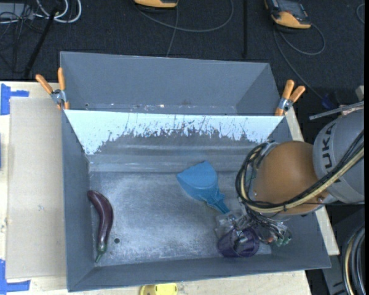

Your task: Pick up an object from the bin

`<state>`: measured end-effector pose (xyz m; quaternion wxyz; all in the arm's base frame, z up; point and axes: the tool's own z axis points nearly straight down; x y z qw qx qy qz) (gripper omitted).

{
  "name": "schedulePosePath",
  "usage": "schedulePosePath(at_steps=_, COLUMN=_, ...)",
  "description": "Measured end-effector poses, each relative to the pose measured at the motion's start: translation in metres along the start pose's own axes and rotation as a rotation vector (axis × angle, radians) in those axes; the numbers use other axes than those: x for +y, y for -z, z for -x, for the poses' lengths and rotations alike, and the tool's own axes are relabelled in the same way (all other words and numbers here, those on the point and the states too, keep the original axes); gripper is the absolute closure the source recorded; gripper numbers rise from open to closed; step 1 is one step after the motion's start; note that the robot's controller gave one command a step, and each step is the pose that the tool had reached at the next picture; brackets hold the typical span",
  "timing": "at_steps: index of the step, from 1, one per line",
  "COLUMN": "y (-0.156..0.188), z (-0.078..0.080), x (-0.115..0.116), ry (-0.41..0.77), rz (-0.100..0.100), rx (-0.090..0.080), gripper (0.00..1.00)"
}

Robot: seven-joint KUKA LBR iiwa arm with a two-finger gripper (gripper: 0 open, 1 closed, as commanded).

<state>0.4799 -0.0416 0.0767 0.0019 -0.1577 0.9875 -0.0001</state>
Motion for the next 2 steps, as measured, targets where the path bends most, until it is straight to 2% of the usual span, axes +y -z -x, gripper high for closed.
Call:
schedulePosePath(at_steps=1, y=0.000, z=0.000, x=0.000, ry=0.000, rz=0.000, rx=0.000, gripper=1.00)
schedulePosePath(at_steps=2, y=0.166, z=0.013, x=-0.004, ry=-0.023, rz=0.001, rx=0.001, gripper=1.00)
